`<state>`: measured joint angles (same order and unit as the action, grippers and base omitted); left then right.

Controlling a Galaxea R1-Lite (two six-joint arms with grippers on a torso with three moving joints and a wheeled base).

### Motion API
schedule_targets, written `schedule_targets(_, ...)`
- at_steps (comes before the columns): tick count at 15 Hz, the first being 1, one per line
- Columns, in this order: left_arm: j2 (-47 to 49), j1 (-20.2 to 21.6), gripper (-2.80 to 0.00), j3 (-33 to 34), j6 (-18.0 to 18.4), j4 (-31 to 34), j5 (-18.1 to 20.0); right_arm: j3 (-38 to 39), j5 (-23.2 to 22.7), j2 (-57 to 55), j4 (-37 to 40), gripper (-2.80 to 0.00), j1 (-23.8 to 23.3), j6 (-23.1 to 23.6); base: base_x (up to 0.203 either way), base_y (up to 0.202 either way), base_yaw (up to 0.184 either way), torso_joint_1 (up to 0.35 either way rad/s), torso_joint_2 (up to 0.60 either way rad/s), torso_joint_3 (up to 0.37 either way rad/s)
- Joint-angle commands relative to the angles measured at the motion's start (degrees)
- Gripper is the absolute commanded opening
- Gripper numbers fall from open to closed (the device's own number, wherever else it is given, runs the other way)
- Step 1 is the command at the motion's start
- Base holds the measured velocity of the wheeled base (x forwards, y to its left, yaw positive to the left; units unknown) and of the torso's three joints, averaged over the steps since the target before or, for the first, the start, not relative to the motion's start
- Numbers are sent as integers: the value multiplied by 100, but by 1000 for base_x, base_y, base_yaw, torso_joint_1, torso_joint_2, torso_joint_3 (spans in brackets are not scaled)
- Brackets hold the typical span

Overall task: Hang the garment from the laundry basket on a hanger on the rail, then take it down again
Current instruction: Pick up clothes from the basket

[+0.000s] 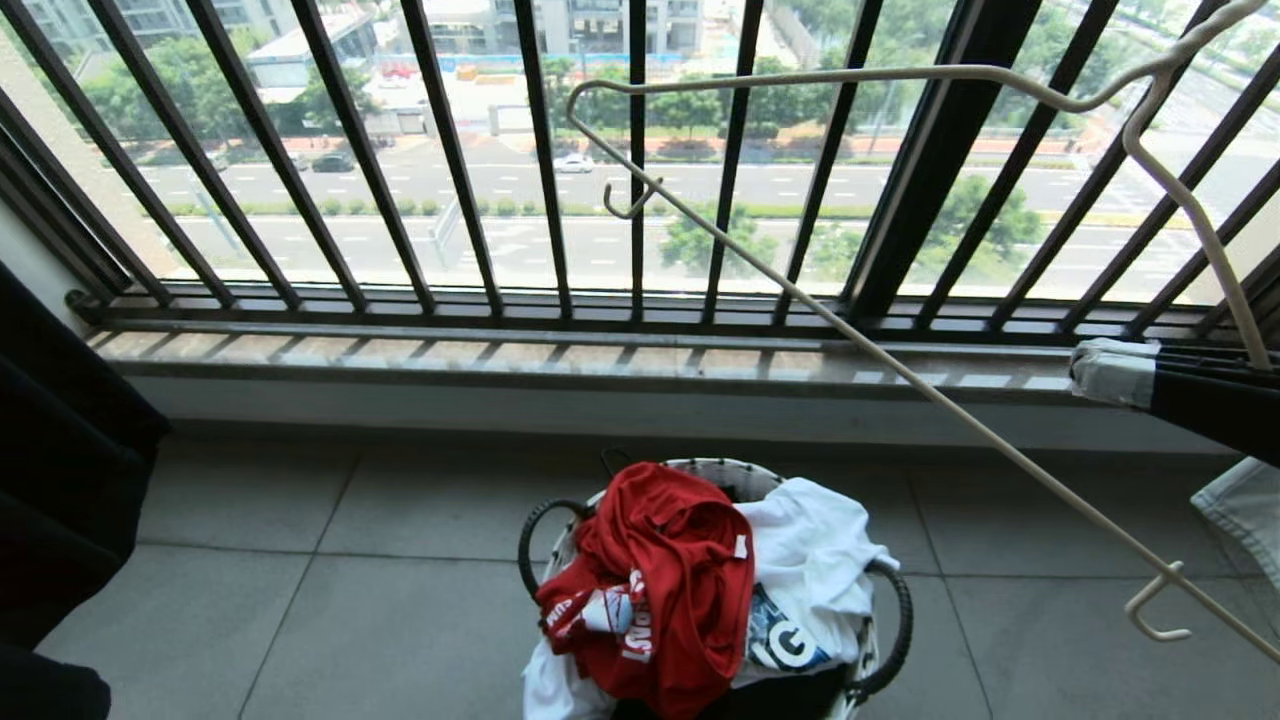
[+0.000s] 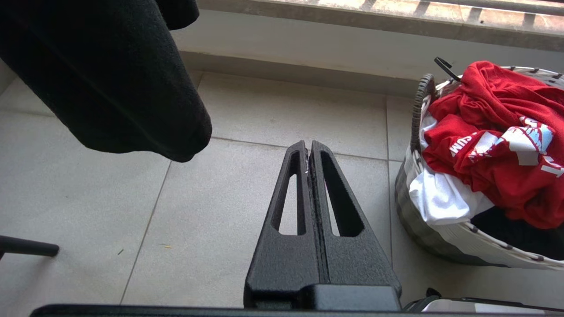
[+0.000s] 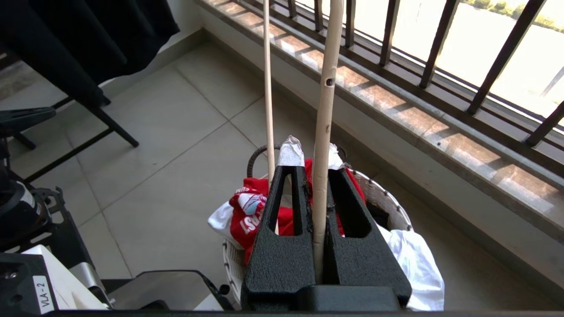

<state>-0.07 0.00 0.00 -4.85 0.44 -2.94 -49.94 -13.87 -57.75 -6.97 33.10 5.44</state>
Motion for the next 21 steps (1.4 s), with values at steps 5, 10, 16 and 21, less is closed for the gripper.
schedule_targets(5,10,0,-280,0,-7,0,4,-6,-11,9,-6,-280,4,1,0,0,0,2,3,-201)
schedule_targets(10,7,0,-280,0,-10,0,4,-22,0,79,-6,-280,-2,3,0,0,0,5,3,-110)
schedule_targets(16,7,-3,-280,0,-7,0,4,-33,137,184,-6,-280,-5,-34,0,0,0,0,0,0)
schedule_targets(21,7,0,-280,-9,11,18,-5,-129,244,318,1,-280,-5,-34,0,0,0,0,0,0)
